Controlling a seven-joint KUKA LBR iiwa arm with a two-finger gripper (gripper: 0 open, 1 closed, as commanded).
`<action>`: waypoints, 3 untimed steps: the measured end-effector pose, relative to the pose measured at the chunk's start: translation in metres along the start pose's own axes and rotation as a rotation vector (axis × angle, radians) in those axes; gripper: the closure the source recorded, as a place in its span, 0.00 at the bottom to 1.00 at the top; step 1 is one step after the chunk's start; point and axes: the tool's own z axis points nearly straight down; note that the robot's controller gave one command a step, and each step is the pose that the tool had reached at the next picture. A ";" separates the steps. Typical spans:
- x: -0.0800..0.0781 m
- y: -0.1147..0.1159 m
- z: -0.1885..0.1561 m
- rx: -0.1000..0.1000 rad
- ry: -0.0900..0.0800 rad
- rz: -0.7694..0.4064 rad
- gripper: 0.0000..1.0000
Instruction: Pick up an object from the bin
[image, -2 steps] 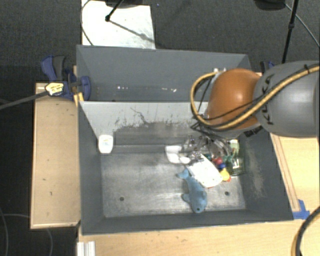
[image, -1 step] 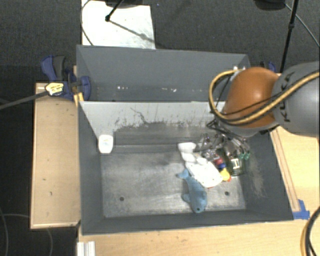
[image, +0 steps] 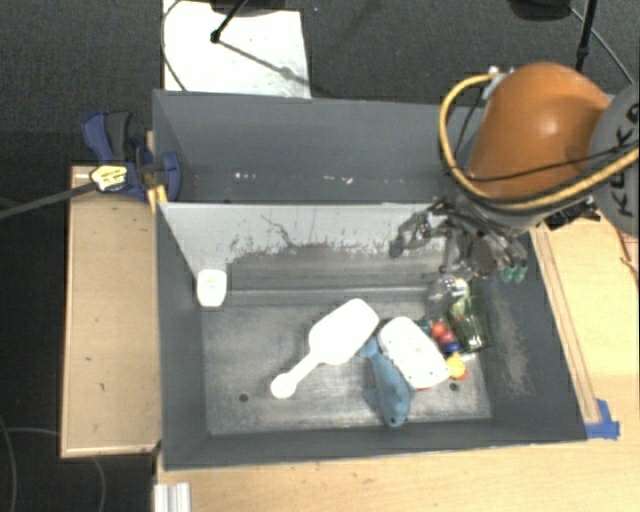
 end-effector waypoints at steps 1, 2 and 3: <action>-0.002 0.016 -0.060 0.001 -0.003 -0.002 0.00; -0.009 0.021 -0.022 0.003 -0.014 -0.096 0.00; 0.010 0.002 0.008 -0.002 0.003 -0.310 0.00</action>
Offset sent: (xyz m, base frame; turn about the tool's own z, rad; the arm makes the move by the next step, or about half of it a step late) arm 0.0139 0.0343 -0.1243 -0.4397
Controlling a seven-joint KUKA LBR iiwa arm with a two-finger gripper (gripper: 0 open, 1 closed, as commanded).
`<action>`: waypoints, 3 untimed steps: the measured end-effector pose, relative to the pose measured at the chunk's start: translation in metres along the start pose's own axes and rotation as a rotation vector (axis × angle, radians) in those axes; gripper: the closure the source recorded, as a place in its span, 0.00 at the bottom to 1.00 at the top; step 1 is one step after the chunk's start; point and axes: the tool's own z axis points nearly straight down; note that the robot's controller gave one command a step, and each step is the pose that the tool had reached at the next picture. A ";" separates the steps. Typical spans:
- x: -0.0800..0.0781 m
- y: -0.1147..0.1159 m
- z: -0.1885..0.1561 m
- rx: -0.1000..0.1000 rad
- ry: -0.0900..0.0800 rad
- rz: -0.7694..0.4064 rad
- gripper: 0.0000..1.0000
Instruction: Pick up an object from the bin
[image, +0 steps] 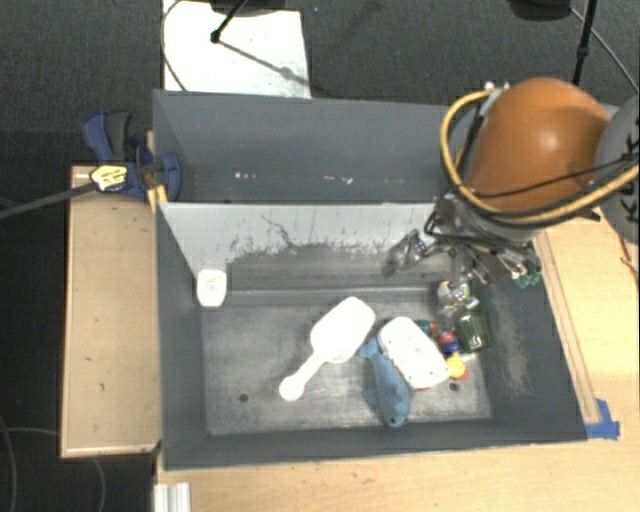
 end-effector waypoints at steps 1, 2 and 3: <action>-0.021 0.008 0.026 0.008 -0.007 -0.228 0.00; -0.036 0.025 0.078 0.007 -0.009 -0.378 0.00; -0.016 0.044 0.162 0.004 -0.014 -0.626 1.00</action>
Offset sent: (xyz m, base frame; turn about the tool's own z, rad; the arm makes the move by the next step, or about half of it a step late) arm 0.0212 0.0510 -0.1154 -0.4588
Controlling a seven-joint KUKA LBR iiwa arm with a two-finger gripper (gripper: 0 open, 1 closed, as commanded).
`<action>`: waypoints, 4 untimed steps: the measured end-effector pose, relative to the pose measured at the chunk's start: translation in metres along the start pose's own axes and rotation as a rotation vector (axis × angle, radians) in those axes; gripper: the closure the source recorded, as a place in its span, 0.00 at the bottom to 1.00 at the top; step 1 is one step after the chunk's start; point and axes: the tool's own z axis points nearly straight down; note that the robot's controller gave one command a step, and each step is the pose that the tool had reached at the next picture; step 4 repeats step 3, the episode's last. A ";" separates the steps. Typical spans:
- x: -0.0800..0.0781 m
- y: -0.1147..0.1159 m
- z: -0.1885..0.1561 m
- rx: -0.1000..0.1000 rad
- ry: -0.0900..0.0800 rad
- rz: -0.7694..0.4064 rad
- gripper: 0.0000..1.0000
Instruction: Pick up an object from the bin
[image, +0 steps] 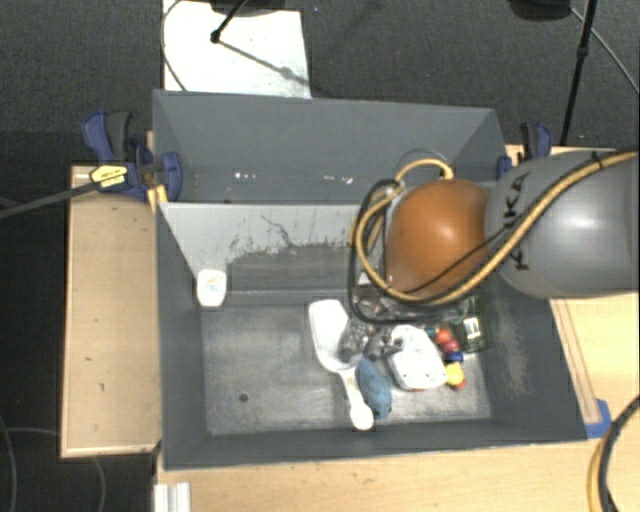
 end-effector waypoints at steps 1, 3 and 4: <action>0.000 0.000 0.000 0.000 0.000 0.001 1.00; 0.039 -0.013 -0.068 0.007 0.004 -0.008 1.00; 0.039 -0.013 -0.068 0.007 0.004 -0.008 1.00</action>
Offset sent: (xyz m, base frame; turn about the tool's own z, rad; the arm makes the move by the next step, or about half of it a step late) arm -0.0021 -0.0062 0.1255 -0.0025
